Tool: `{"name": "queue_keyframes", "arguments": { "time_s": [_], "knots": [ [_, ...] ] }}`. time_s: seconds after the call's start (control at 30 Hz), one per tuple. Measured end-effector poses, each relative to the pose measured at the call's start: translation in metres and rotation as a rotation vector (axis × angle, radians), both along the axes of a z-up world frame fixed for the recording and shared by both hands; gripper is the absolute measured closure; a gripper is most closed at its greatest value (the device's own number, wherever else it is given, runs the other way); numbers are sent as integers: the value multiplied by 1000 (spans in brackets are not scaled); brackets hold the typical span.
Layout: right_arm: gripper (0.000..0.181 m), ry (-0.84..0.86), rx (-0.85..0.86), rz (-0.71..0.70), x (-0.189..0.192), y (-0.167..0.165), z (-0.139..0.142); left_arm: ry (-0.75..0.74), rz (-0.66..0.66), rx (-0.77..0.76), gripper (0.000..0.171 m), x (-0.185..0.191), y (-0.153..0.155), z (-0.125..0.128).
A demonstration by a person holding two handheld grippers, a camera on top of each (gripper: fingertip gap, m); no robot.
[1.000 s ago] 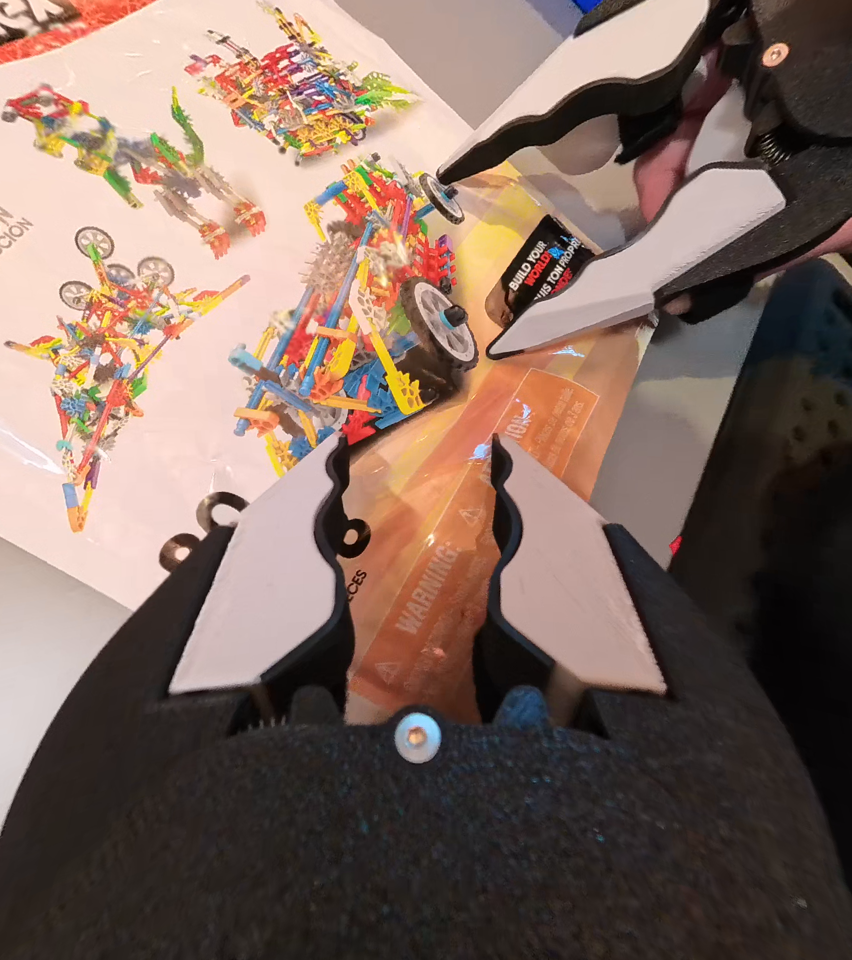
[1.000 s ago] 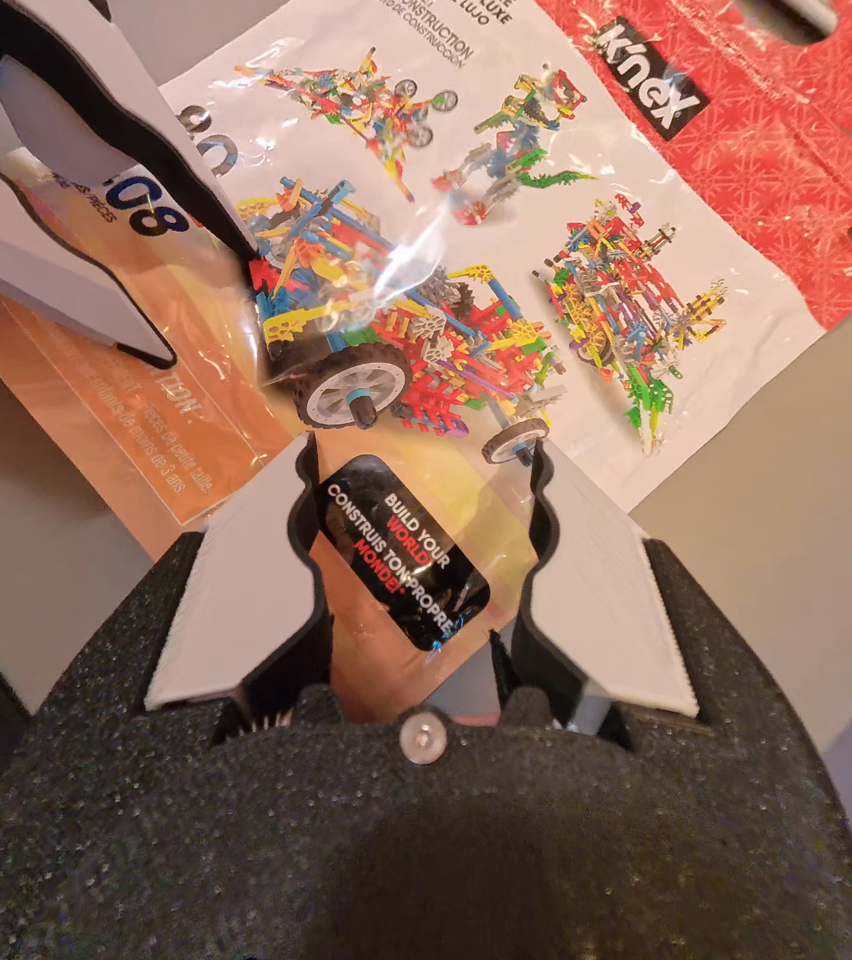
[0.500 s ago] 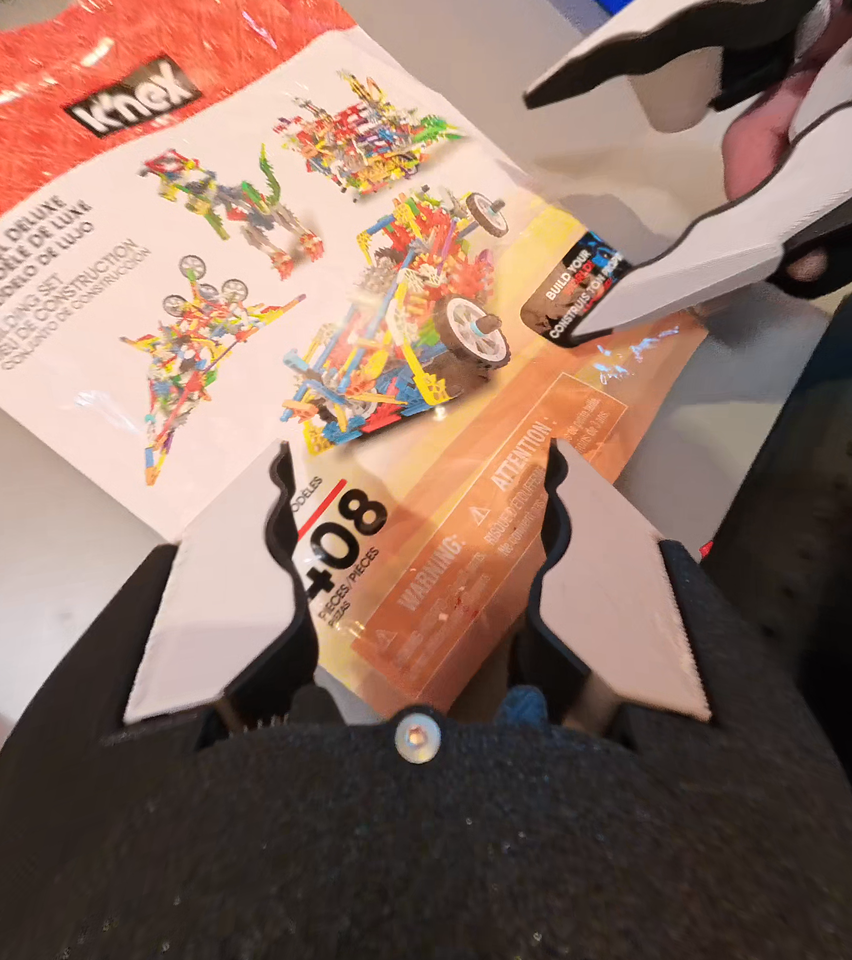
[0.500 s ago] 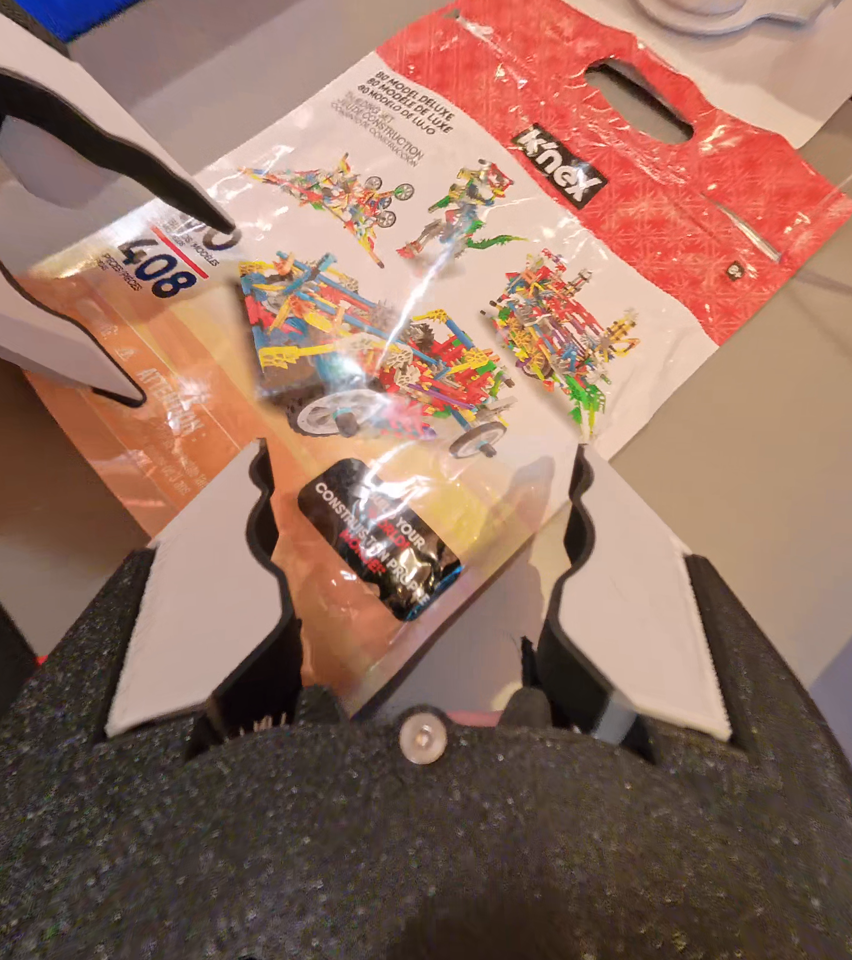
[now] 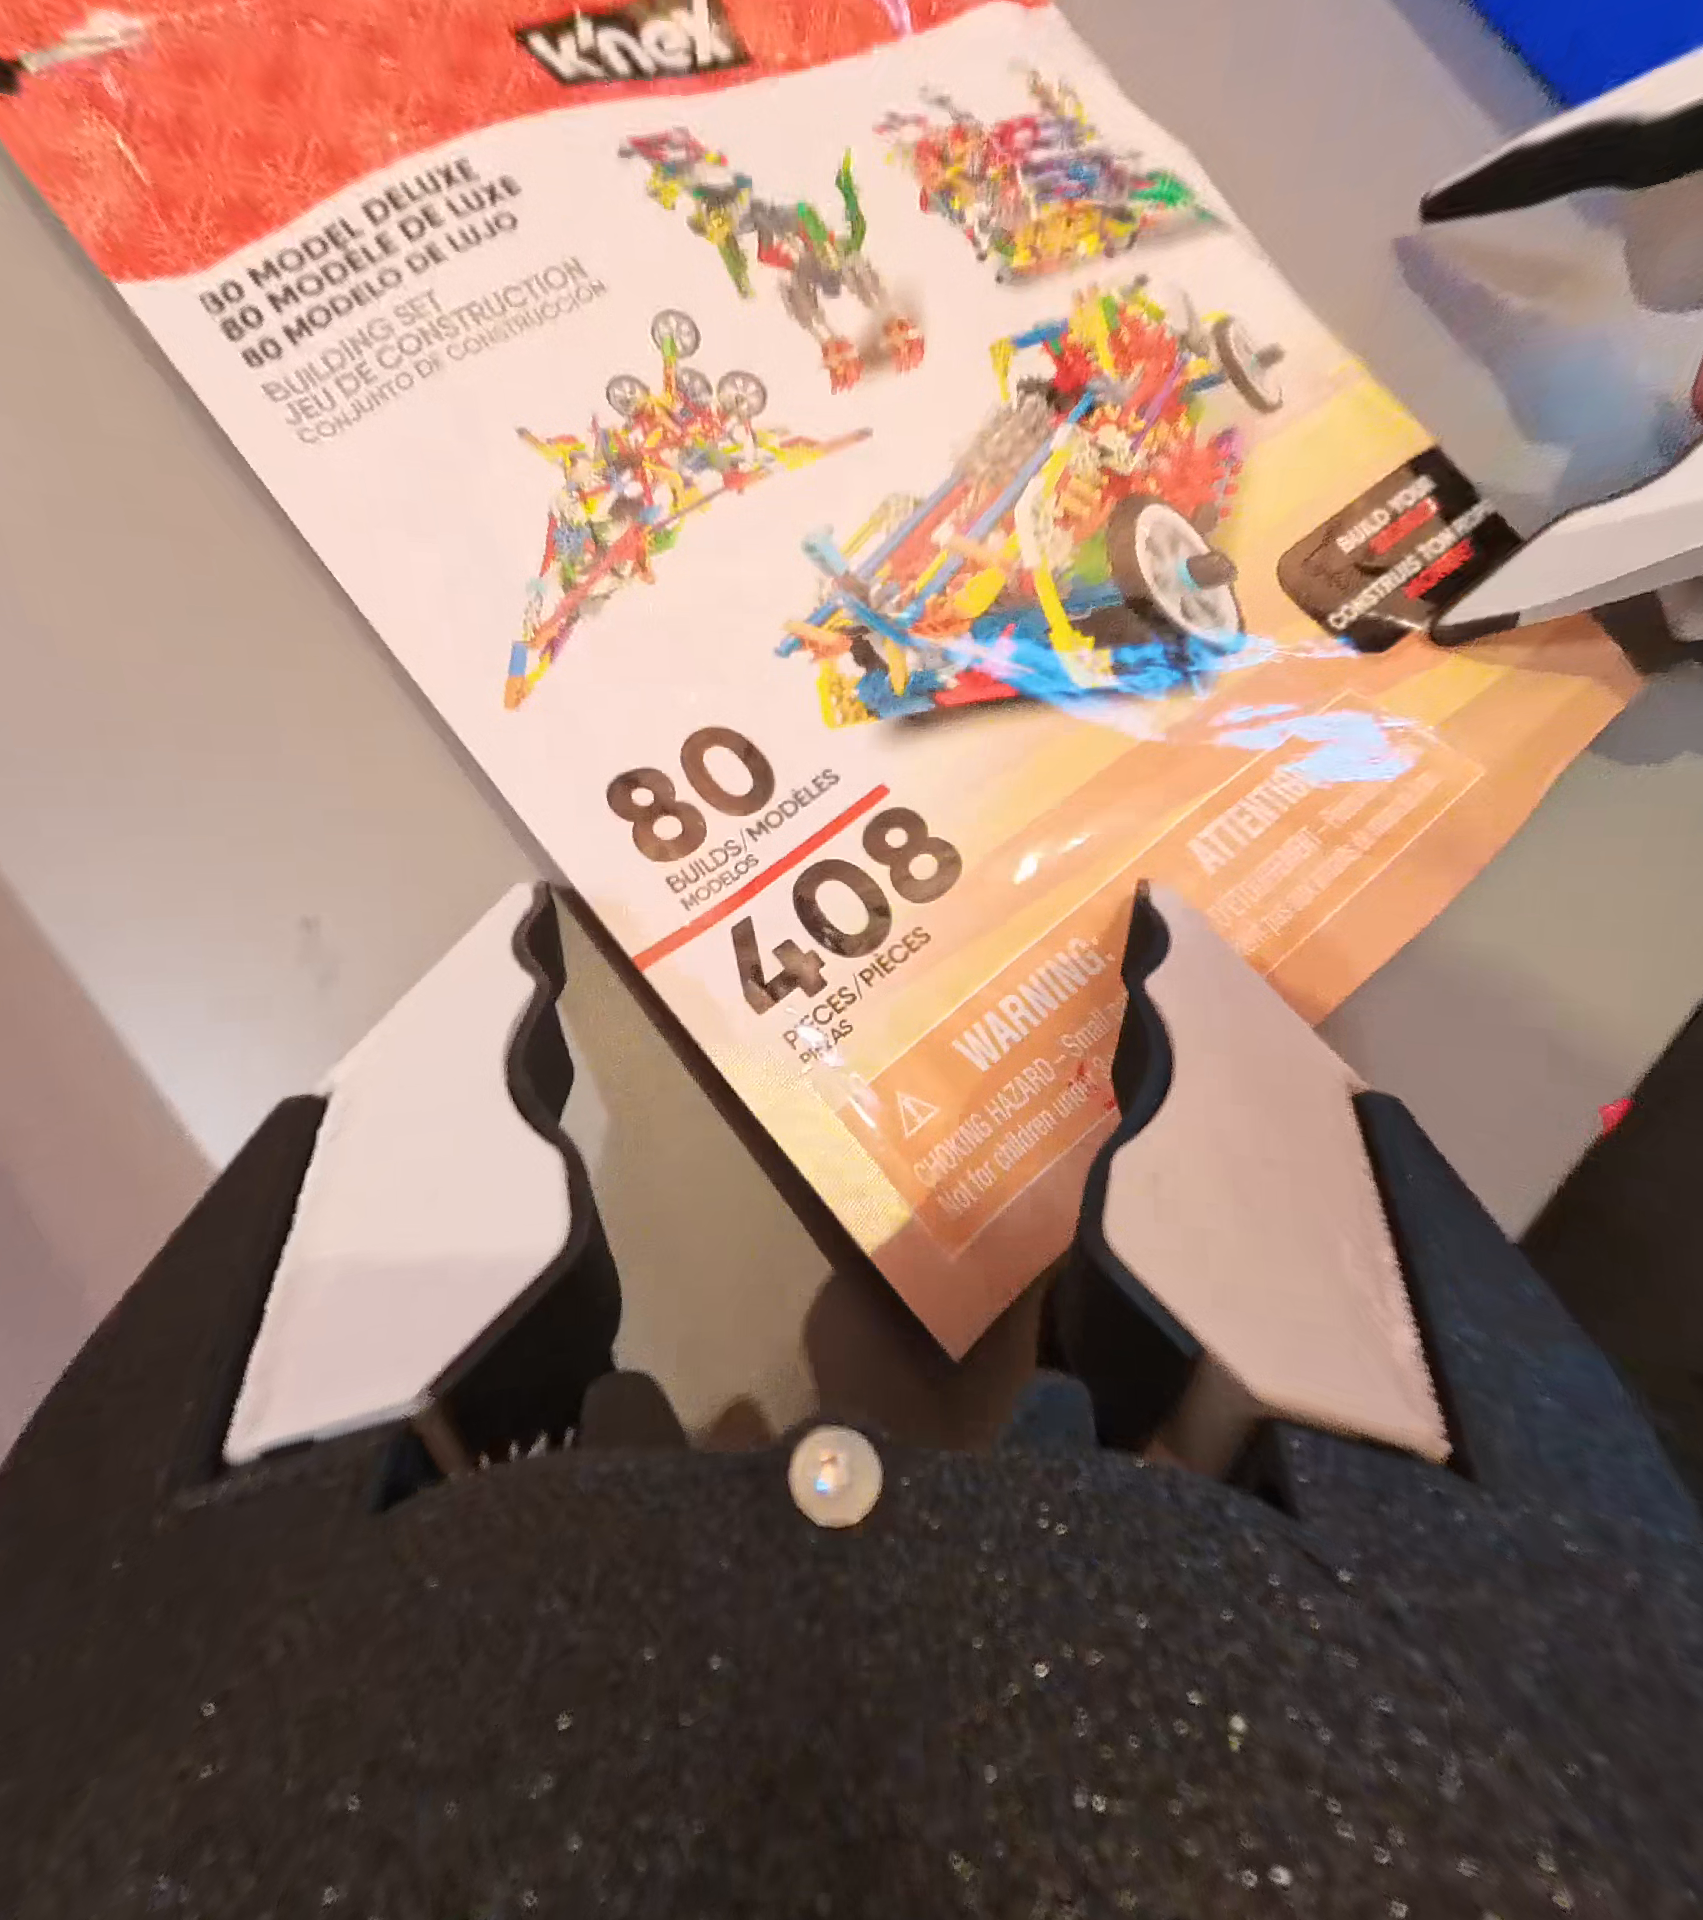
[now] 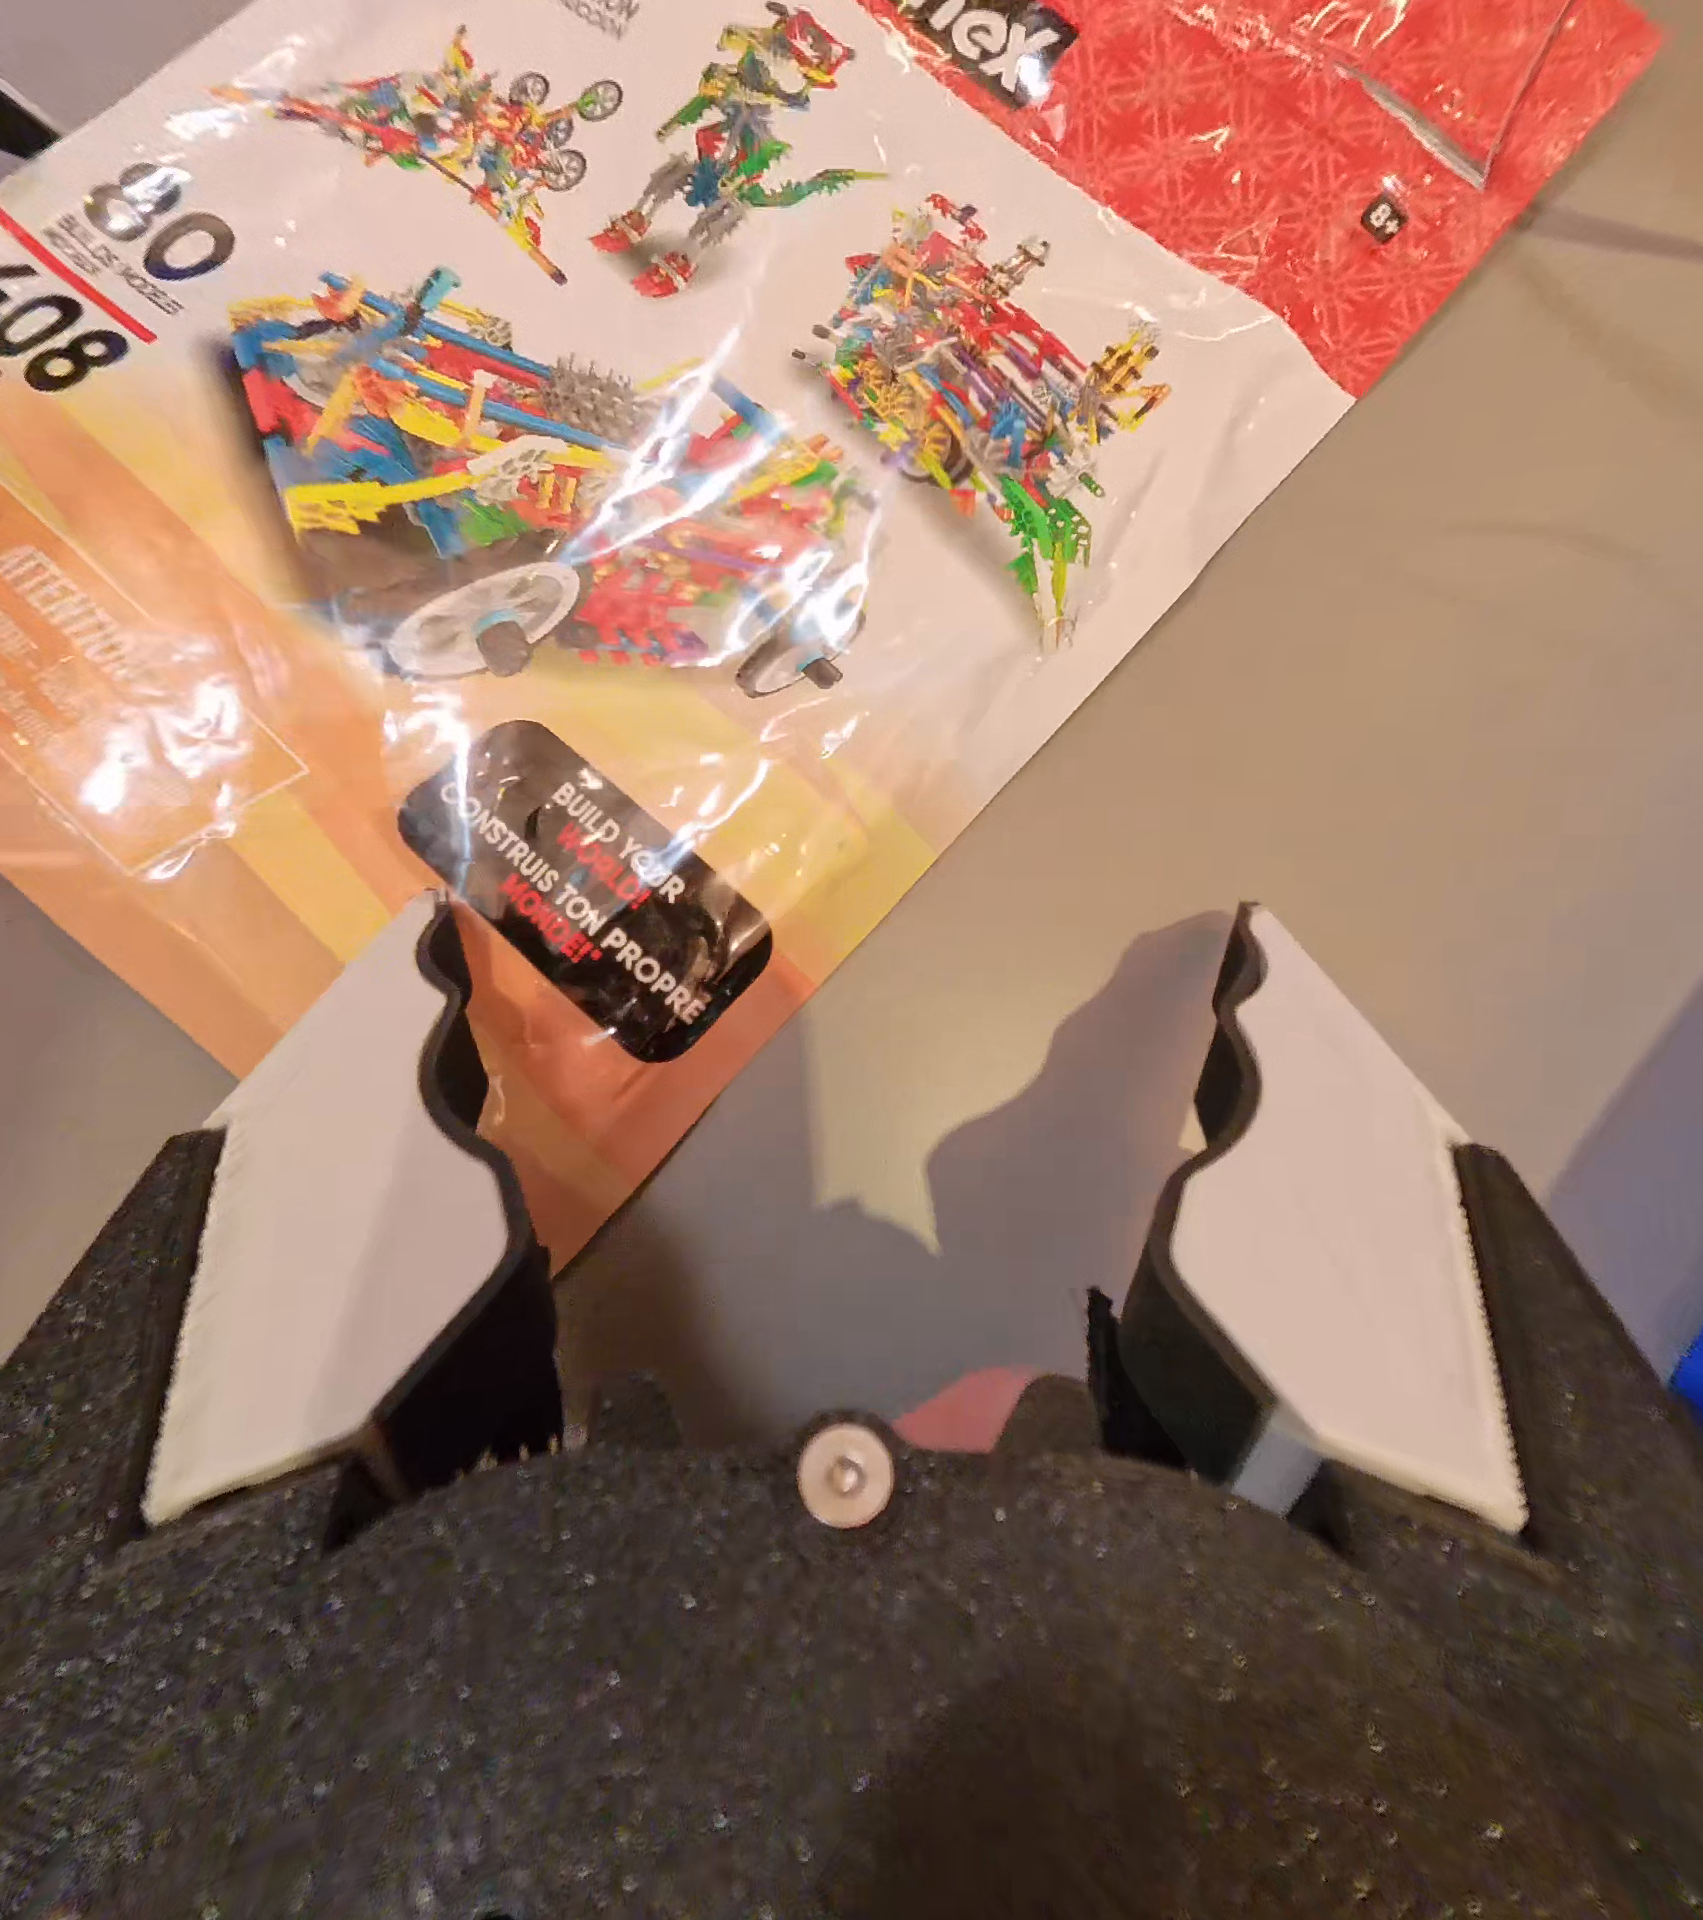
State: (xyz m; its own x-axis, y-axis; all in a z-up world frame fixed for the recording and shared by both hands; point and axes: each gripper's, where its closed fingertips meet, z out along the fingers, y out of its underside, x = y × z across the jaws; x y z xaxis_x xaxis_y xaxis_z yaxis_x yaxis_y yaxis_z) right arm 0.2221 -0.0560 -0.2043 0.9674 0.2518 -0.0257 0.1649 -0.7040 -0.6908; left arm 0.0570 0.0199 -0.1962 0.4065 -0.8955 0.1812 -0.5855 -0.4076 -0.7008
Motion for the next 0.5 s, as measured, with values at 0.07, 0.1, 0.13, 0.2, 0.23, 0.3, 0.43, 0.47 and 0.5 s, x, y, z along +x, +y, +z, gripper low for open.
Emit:
{"name": "queue_keyframes", "arguments": {
  "time_s": [0.07, 0.1, 0.13, 0.2, 0.23, 0.3, 0.43, 0.47, 0.5],
  "knots": [
    [43, -22, -42, 8, -2, -2, -6, 1, -4, 10, 68, 1, 0, 1],
    [43, -39, -50, 7, -2, -2, -7, 6, 2, 19, 69, 2, 0, 1],
    [43, -46, -58, 4, -3, -2, -8, 21, 6, 35, 69, 2, 0, 0],
    [43, -46, -62, 4, -3, -3, -8, 49, 20, 61, 70, 1, -1, -3],
    [43, -47, -57, 4, -3, -3, -8, 47, 29, 66, 70, 1, -2, -2],
    [43, -44, -52, 3, -4, -4, -7, 42, 45, 76, 67, 0, -1, -1],
    [43, -46, -44, -12, -4, -4, -7, 62, 100, 123, 57, -5, 8, -2],
    [43, -48, -39, -24, -4, -3, -7, 76, 125, 145, 52, -7, 11, -3],
    [43, -49, -34, -38, -3, -3, -7, 81, 146, 150, 51, -9, 13, -3]
  ]
}}
